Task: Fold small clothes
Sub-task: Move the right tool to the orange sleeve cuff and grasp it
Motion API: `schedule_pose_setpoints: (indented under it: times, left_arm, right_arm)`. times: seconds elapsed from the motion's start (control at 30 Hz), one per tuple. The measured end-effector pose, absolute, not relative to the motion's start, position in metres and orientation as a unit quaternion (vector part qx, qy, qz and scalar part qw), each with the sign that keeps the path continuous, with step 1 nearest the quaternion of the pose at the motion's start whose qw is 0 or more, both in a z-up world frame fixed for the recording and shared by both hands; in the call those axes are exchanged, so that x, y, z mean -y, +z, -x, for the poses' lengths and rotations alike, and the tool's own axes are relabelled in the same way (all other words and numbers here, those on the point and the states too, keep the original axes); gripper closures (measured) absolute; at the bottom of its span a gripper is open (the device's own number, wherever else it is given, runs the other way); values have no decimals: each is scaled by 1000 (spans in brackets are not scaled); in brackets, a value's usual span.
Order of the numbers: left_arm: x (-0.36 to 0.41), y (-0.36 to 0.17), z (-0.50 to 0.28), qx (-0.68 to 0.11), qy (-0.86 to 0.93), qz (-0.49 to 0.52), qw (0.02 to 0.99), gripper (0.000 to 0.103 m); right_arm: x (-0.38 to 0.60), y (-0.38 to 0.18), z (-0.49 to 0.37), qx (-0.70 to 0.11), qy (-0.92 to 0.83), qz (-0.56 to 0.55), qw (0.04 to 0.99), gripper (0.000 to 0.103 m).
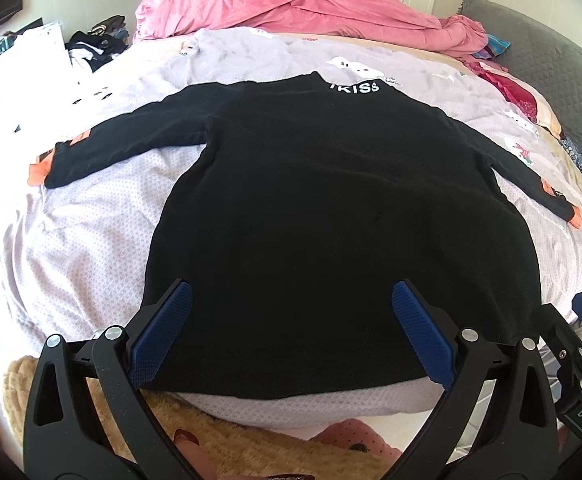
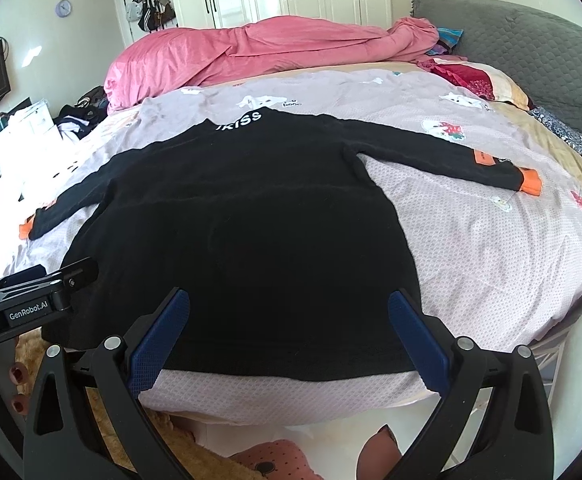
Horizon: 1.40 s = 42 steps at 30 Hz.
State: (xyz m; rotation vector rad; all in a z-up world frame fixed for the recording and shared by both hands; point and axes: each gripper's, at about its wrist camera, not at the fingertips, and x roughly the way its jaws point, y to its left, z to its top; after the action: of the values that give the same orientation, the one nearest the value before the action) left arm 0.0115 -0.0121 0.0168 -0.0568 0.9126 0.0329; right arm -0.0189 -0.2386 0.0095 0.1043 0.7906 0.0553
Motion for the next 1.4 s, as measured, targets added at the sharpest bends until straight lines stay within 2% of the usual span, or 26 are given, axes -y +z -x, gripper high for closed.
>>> schedule_pose_setpoints:
  times: [0.7,1.4]
  left_arm:
    - [57,23,-90,-455,-24,30,890,9]
    - [93,14,-195,-477,-43,14,878,9]
  right_arm:
    - [304,13,-41,-395,-15,-96,913,4]
    - [450,-6,-112,-395,-163,-195,883,4]
